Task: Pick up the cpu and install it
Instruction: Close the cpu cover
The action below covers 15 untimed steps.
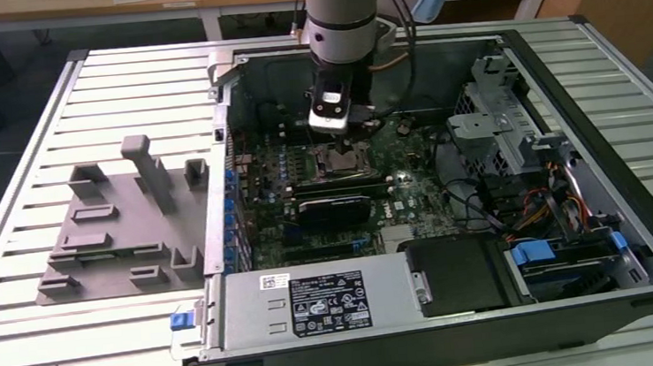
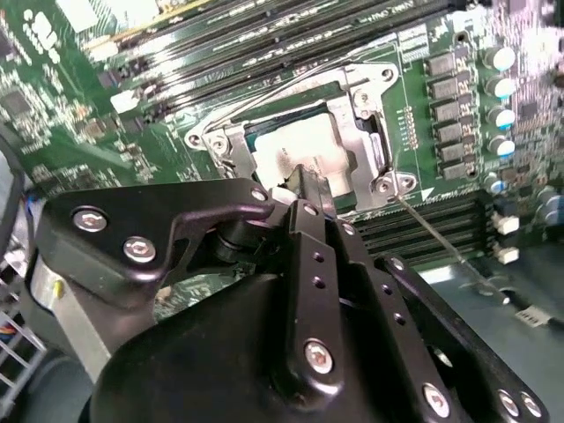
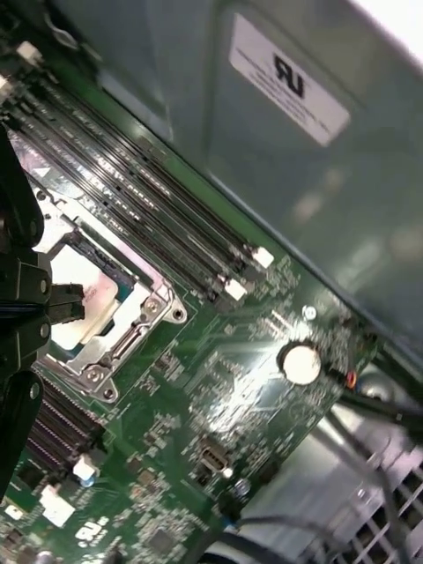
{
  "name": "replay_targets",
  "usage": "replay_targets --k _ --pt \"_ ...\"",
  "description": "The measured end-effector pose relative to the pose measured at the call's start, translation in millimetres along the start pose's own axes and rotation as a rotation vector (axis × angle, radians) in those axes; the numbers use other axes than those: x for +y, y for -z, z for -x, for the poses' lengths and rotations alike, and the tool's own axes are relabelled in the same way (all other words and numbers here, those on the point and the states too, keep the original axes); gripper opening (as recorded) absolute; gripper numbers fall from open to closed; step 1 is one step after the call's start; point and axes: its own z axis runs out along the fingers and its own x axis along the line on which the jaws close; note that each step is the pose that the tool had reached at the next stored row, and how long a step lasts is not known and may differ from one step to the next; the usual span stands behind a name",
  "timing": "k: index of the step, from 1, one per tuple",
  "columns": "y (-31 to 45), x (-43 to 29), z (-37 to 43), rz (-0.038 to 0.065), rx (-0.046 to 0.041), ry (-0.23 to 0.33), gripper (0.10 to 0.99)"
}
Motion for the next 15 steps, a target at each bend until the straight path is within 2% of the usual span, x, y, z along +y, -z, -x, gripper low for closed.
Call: replay_targets --k 15 --pt "-1.2 0.0 0.0 0.005 0.0111 0.273 0.106"
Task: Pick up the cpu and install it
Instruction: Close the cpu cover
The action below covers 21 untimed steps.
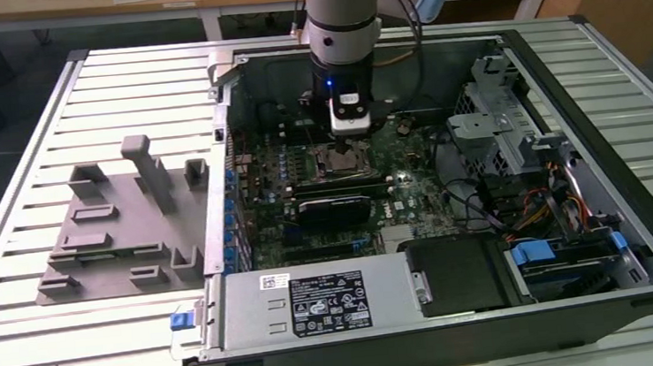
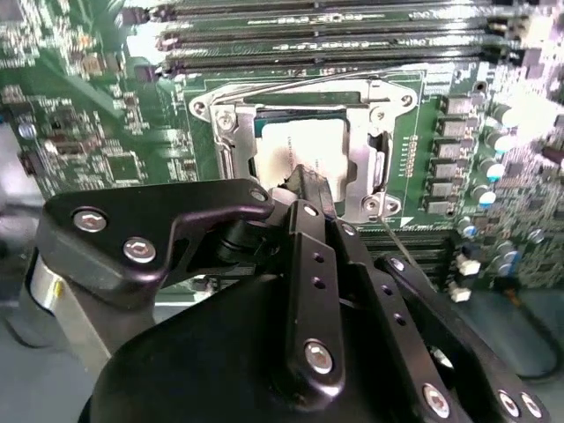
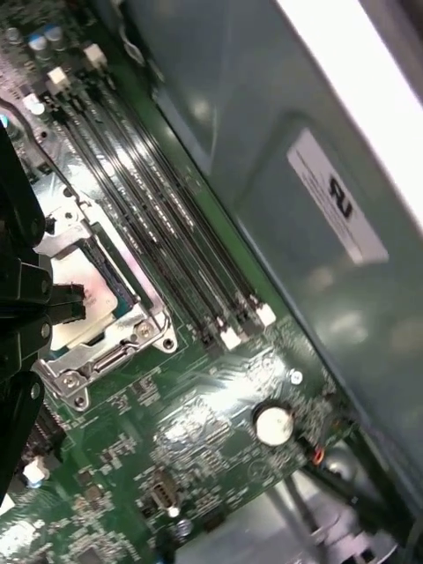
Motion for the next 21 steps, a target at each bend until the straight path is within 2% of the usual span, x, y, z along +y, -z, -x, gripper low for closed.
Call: replay_targets --k 21 --pt "-3.3 -0.1 -0.1 0.006 0.0148 0.382 0.106"
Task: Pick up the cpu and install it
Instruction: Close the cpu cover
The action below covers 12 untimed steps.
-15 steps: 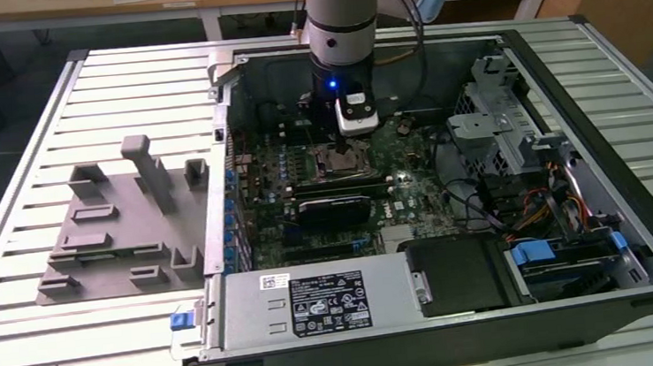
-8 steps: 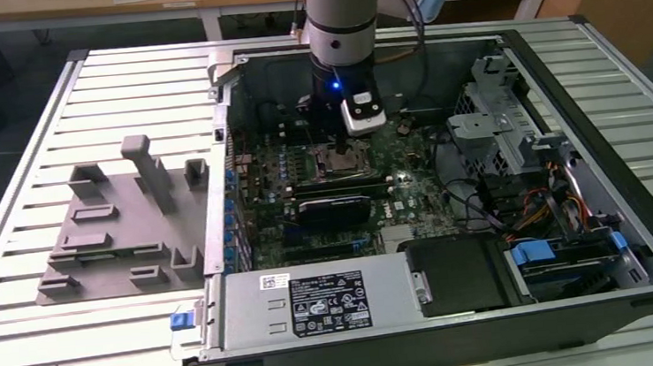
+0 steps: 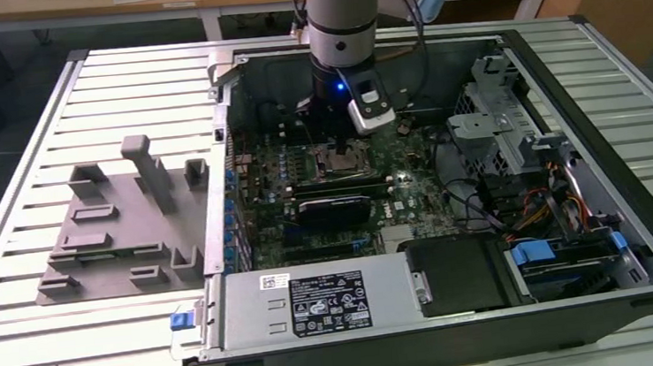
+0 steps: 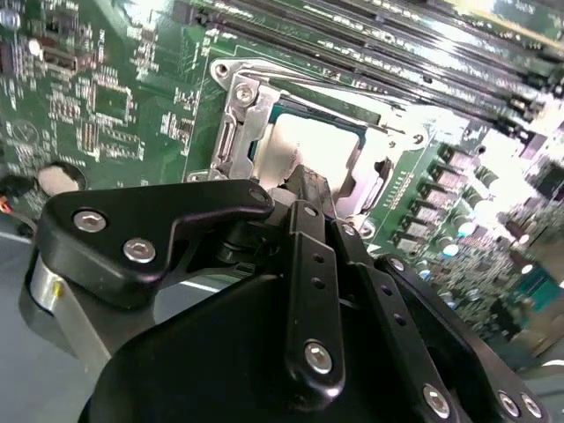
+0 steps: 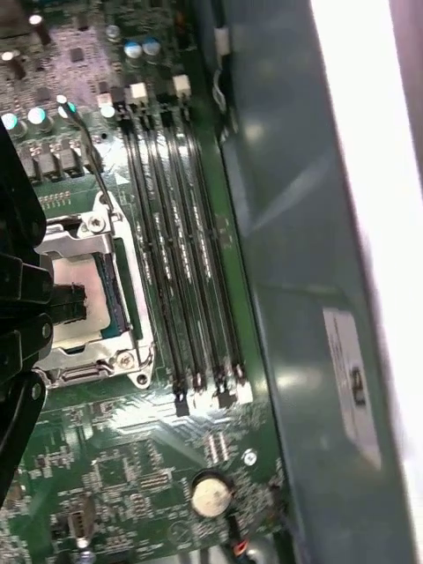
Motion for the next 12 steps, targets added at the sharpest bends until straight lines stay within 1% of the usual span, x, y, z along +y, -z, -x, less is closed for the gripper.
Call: replay_targets --k 5,6,7,12 --pt "-0.8 0.0 0.0 0.001 0.0033 0.092 0.106" --pt "-1.0 -0.1 0.0 -0.003 0.0038 0.115 0.106" --pt "-1.0 -0.6 0.0 -0.005 0.0035 0.116 0.106" --pt "-1.7 -5.1 -0.6 -0.006 0.0034 0.115 0.106"
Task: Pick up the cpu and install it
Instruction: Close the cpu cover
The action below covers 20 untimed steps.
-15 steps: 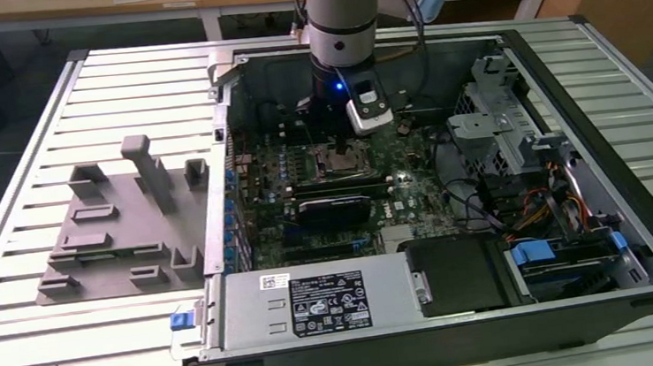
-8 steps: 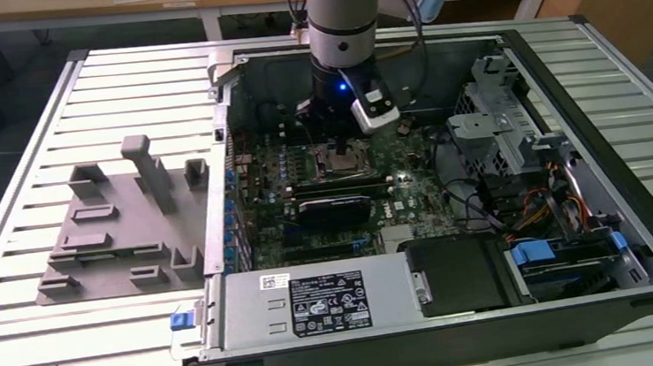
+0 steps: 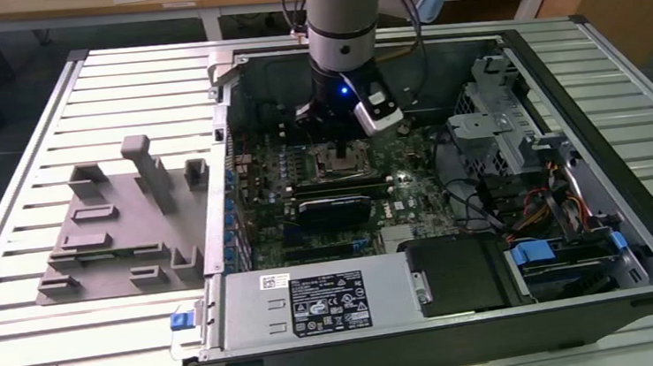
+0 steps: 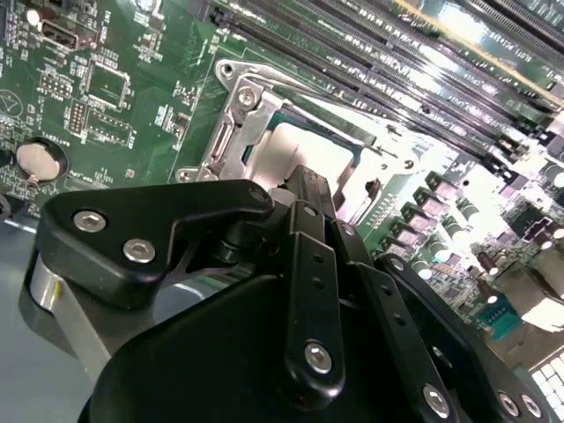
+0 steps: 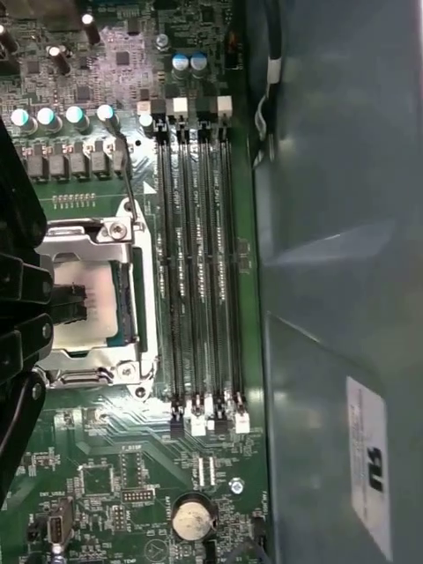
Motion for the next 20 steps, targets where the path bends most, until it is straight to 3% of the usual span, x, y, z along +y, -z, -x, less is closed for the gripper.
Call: replay_targets --k 13,20 --pt "-4.8 -2.2 -26.0 0.000 -0.0004 -0.012 0.106" --pt "-7.6 -2.5 -26.7 0.000 -0.0004 -0.012 0.106"
